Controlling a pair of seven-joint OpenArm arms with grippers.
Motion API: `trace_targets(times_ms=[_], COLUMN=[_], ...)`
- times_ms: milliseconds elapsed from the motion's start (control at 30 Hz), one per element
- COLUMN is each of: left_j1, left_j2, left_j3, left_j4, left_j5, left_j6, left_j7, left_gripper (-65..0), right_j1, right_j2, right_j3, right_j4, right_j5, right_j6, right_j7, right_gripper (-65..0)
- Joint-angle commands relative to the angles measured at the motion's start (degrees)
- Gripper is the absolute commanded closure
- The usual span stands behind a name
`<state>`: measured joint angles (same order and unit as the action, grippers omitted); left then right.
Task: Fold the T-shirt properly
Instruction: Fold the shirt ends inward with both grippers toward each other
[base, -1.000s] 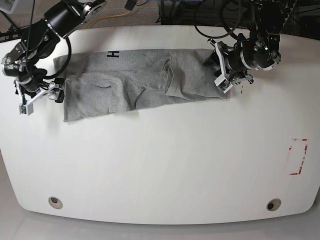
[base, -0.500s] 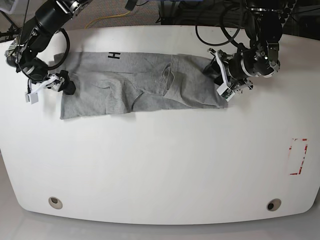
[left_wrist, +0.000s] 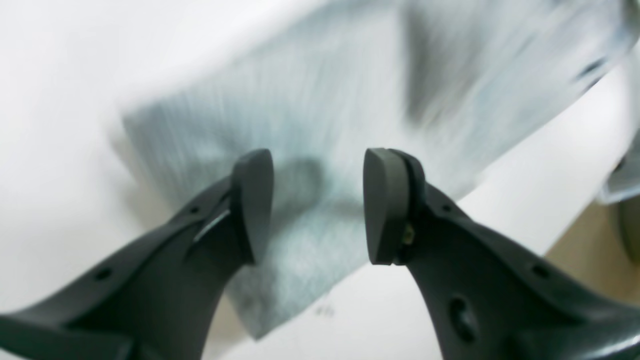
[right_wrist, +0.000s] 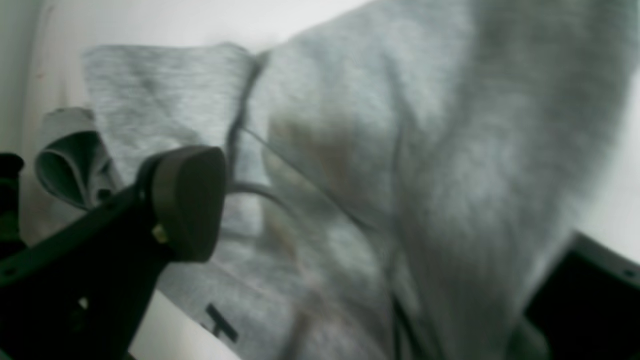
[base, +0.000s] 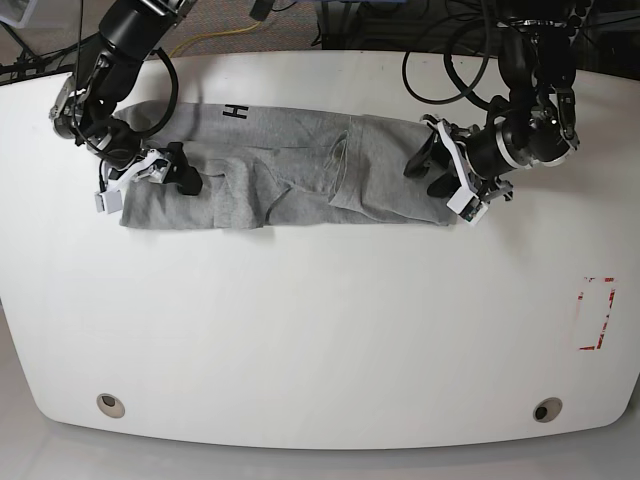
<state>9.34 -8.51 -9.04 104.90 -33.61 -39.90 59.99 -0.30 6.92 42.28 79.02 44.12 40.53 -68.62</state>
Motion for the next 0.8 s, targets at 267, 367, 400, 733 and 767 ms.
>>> trace_targets(times_ms=[267,367,400,733,767], left_j1=[-2.79,-4.29,-4.55,-5.52,-5.08], left_j2=[-0.5,0.73,1.35,4.34,4.34], left_j3=[-9.2,-8.68,-8.41,-4.54,-4.46], left_j4=[-3.85,-7.54,-8.51,-16.77,-16.77], left_j5=[2.7,5.08,5.43,11.85,11.85], left_j6=[-0.1,-0.1,-0.1,-0.1,-0.1], left_j7=[-1.13,-3.68,-4.91,-7.55,-7.55], left_gripper=[-26.7,-26.7,-26.7,-26.7,-26.7], right_j1=[0.43,0.08,-0.1,-2.74,-2.74], right_j2=[0.42,-0.37,-0.9,-1.69,-1.95], right_j3=[-0.3,-0.3,-0.3,-3.38,-4.08], right_j4=[2.69,8.05,9.81,25.55,27.22], right_j5=[-1.44,-1.44,-1.52,-1.35,-1.35], right_j6=[-0.53,-0.53,-0.53,-1.54,-1.54], right_j7=[-1.75,-2.02,-2.19,-4.92,-5.01], right_gripper=[-7.5,-1.9,-1.9,-1.4,-1.4])
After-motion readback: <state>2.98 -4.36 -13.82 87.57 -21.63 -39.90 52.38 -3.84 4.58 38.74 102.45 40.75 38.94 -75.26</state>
